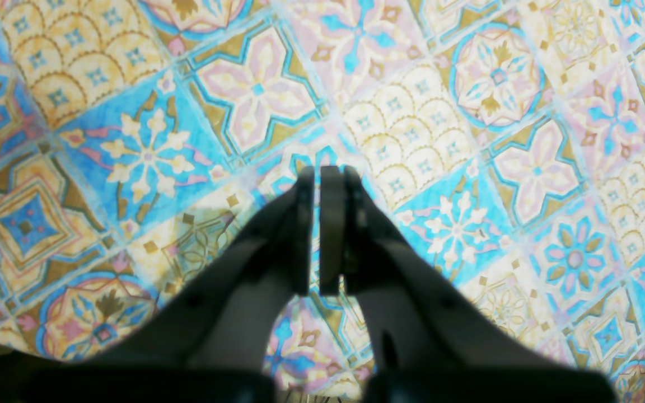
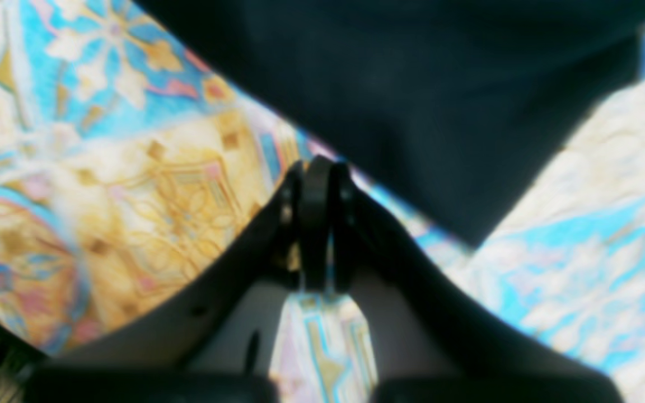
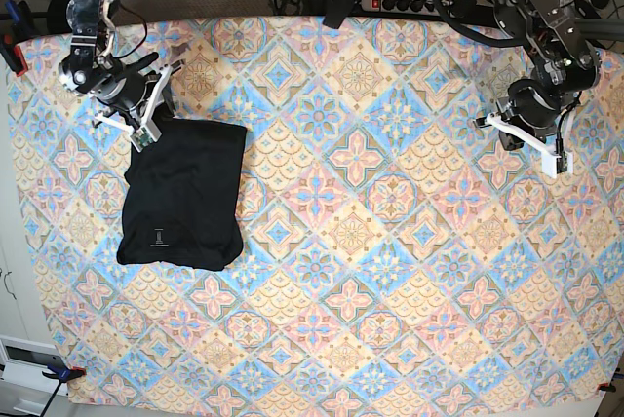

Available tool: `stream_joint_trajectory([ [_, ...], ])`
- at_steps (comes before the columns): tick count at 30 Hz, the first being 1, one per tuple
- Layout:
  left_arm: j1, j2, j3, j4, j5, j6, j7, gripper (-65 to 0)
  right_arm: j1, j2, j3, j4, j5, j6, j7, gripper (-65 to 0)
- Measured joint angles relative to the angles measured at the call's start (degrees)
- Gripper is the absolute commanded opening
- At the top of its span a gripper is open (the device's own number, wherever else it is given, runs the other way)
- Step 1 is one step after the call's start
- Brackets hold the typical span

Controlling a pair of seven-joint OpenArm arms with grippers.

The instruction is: Fold the T-shirt properly

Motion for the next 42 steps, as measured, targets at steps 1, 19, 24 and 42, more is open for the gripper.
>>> stream_joint_trajectory([
  [1, 0.0, 0.0, 0.0, 0.0, 0.0, 0.0, 0.0, -63.0, 0.9, 0.1, 0.0, -1.4, -0.9, 0.0, -0.3, -65.0],
  [19, 0.3, 0.0, -0.1, 0.0, -0.1, 0.0, 0.0, -63.0, 8.9, 0.7, 1.5, -9.8, -0.3, -0.2, 4.0, -65.0],
  [24, 1.7, -1.5, 0.0, 0.0, -0.7, -0.3, 0.0, -63.1, 4.6, 1.1, 5.8, -3.5, -0.8, -0.7, 3.2, -65.0],
  [42, 31.8, -15.9, -8.3, 3.7, -21.5, -0.4, -0.4, -63.4, -22.4, -1.7, 23.4, 17.4, 0.0, -0.3, -1.0, -65.0],
])
